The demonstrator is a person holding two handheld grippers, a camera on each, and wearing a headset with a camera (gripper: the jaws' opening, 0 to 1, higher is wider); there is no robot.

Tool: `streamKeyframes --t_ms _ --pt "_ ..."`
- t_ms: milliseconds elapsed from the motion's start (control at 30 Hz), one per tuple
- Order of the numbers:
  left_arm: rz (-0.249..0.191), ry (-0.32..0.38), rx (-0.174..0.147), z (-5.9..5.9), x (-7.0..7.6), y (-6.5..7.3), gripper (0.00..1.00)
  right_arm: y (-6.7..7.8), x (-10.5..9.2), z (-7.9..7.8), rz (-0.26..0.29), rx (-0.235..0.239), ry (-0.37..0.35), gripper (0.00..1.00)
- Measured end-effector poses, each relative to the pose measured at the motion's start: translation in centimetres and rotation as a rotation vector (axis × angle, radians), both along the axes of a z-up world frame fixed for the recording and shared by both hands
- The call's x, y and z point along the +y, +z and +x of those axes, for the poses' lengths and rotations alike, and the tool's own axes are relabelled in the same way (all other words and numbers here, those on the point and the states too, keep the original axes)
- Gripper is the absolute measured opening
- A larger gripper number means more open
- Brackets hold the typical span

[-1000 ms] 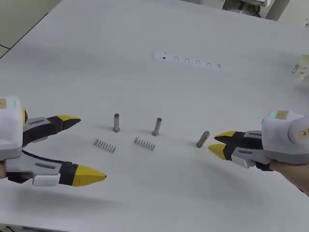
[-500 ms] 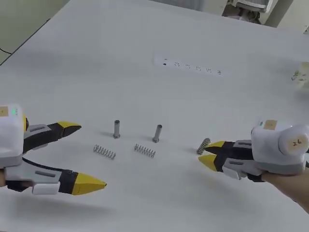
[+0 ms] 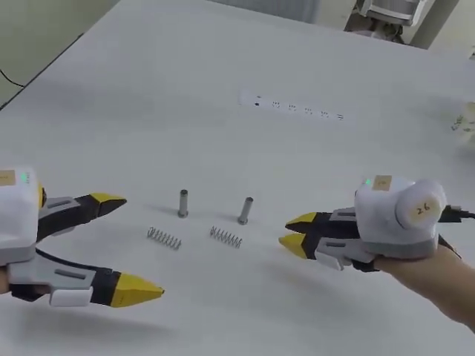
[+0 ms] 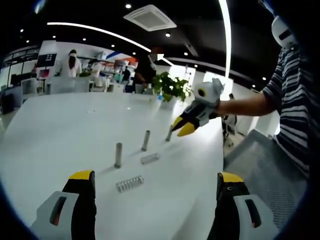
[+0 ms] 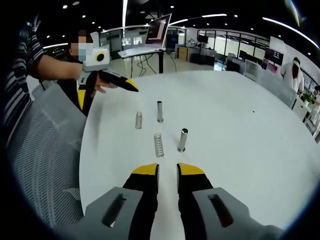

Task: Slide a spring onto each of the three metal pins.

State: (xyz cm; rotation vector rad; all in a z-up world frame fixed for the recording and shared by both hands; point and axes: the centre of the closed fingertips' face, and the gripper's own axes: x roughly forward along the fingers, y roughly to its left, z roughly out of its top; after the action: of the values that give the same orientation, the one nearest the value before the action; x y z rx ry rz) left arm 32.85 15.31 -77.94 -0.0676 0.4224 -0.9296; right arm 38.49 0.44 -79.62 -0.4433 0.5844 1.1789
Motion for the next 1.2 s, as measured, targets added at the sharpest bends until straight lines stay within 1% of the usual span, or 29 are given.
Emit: streamKeyframes --t_ms 267,400,600,800,933,1000,1067,1200 --pt "0.002 -0.001 0.000 -0.1 0.0 0.0 0.98 0.0 2.7 -0.2 0.000 -0.002 0.053 0.12" --pt "0.002 -0.002 0.002 -0.3 0.1 0.0 0.98 -0.1 4.0 -0.4 0.006 0.005 0.075 0.12" --pt "0.003 -0.001 0.001 -0.2 0.2 0.0 0.98 -0.9 5.1 -0.6 -0.020 0.008 0.108 0.12" --pt "0.004 -0.002 0.000 0.0 0.1 0.0 0.98 -2.2 5.8 -0.3 -0.055 0.008 0.123 0.12" --pt "0.002 -0.004 0.000 0.0 0.1 0.1 0.98 -3.0 5.9 0.0 -0.065 0.021 0.114 0.12" --pt "0.002 -0.005 0.000 -0.1 0.0 0.1 0.98 -3.5 5.9 0.1 -0.063 0.042 0.100 0.12" --pt "0.005 -0.005 0.001 -0.1 0.1 0.0 0.98 -3.9 5.9 0.2 -0.073 0.038 0.094 0.12" --pt "0.004 -0.003 0.005 -0.2 0.2 -0.1 0.98 -4.6 6.0 0.3 -0.082 0.046 0.089 0.12"
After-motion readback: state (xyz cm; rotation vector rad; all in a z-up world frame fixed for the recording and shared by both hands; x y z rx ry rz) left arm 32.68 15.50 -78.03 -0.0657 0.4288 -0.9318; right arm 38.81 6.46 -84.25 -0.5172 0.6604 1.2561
